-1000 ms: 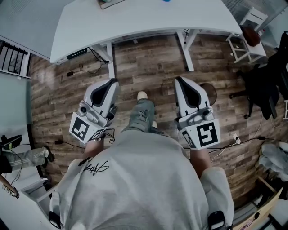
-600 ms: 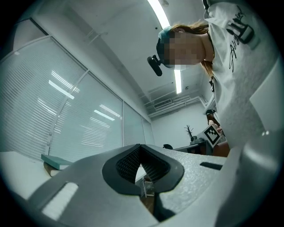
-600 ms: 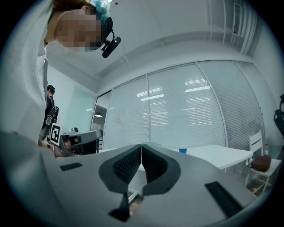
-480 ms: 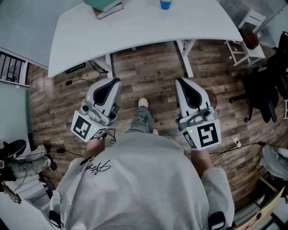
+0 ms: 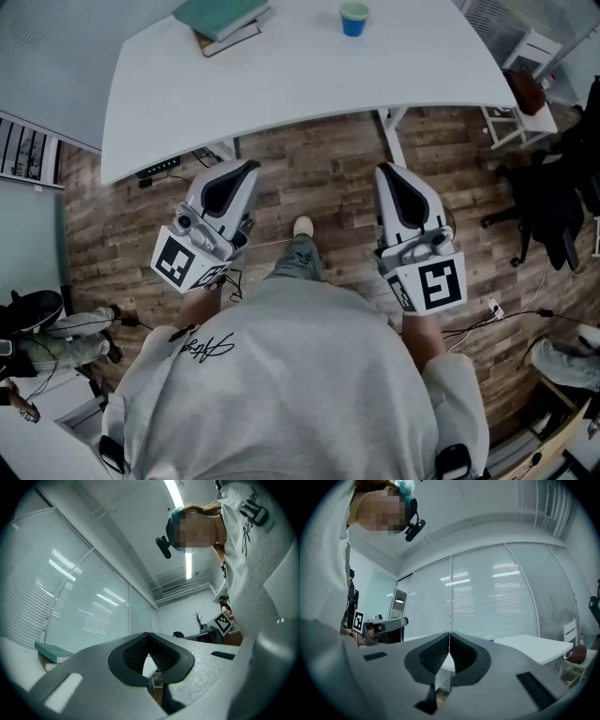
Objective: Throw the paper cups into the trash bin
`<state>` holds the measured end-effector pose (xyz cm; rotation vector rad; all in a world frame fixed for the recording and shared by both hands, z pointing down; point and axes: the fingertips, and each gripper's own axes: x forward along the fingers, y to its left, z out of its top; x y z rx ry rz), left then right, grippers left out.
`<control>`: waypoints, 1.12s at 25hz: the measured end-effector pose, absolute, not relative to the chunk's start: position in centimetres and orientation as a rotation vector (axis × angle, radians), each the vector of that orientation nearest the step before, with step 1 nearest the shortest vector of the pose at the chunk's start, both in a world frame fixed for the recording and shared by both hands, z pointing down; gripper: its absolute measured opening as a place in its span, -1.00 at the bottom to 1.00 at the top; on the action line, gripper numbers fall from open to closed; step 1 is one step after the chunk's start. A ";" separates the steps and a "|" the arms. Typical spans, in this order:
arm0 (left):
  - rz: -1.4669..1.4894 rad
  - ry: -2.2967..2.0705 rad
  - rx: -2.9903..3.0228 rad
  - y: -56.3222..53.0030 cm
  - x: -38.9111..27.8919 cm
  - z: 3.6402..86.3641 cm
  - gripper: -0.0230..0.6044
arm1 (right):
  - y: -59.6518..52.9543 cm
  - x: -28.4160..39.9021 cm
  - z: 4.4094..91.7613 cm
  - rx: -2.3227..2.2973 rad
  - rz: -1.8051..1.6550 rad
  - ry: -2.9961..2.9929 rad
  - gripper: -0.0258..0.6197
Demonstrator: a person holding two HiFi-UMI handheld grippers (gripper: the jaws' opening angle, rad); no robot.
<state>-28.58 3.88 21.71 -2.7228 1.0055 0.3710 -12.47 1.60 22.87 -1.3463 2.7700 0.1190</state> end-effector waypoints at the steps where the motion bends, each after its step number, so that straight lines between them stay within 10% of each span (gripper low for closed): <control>1: 0.373 1.003 -2.725 3.2 -28.7 21.6 -0.92 | 1.0 -12.7 22.8 -1.348 0.119 2.768 -0.88; 28: 0.400 0.873 -2.796 -13.5 -31.2 20.9 -0.92 | -13.9 -14.2 23.0 -1.547 0.064 2.670 -0.88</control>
